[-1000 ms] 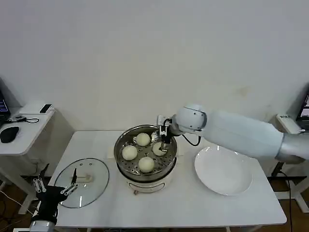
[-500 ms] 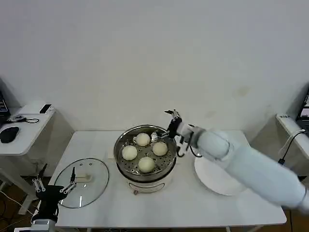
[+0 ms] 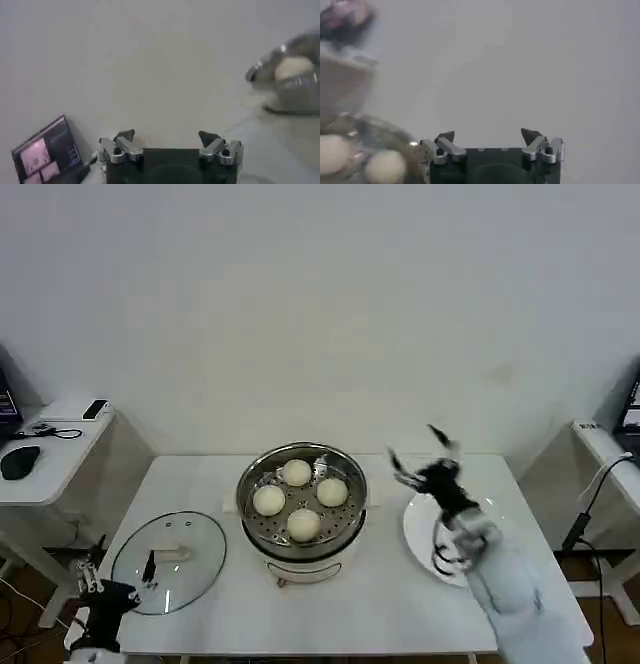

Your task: Take steamed baozi put them in steamer then cover it.

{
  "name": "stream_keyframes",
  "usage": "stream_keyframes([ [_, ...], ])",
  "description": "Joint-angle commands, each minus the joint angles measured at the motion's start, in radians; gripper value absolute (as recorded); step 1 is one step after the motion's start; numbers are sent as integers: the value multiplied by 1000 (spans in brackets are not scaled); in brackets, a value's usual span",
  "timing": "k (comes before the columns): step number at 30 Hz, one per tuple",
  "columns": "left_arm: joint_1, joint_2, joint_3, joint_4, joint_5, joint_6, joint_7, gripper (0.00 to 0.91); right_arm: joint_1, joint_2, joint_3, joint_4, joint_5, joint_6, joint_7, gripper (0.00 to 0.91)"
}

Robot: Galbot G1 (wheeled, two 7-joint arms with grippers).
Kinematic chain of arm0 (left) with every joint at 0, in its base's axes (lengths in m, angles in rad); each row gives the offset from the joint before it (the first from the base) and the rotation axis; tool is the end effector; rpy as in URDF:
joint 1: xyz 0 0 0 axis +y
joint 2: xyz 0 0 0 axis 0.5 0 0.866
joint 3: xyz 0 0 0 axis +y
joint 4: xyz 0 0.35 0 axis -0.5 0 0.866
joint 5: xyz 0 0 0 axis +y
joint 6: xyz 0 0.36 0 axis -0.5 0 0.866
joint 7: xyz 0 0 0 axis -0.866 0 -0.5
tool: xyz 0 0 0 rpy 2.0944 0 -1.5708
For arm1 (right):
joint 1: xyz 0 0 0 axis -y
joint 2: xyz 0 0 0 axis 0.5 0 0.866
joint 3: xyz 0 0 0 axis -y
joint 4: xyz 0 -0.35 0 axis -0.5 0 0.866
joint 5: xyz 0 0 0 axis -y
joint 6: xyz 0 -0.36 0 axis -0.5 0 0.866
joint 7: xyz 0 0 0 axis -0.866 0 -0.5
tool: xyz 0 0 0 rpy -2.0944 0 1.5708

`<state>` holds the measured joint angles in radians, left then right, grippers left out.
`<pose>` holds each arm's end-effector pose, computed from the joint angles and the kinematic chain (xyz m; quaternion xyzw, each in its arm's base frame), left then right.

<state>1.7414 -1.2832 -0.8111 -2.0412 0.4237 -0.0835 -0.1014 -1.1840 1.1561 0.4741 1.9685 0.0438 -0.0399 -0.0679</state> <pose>0.1384 0.1403 -0.3147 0.0506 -0.9143 -0.4001 0.0371 0.3012 -0.0698 -0.2427 -0.1100 0.9736 -0.1757 0.0951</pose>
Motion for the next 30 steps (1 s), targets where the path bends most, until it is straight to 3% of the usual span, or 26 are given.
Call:
stream_keyframes([
  [1,38,84,-14,175,624,-75,-75,907,-437,210,416,113,12,146,-6,907],
  [11,-160,124,68,396,757,-71,-94,907,-481,209,407,148,22,132,-3,907],
  [30,-363,198,178,519,716,-30,-61,907,-505,252,422,141,-36,149,2,907],
])
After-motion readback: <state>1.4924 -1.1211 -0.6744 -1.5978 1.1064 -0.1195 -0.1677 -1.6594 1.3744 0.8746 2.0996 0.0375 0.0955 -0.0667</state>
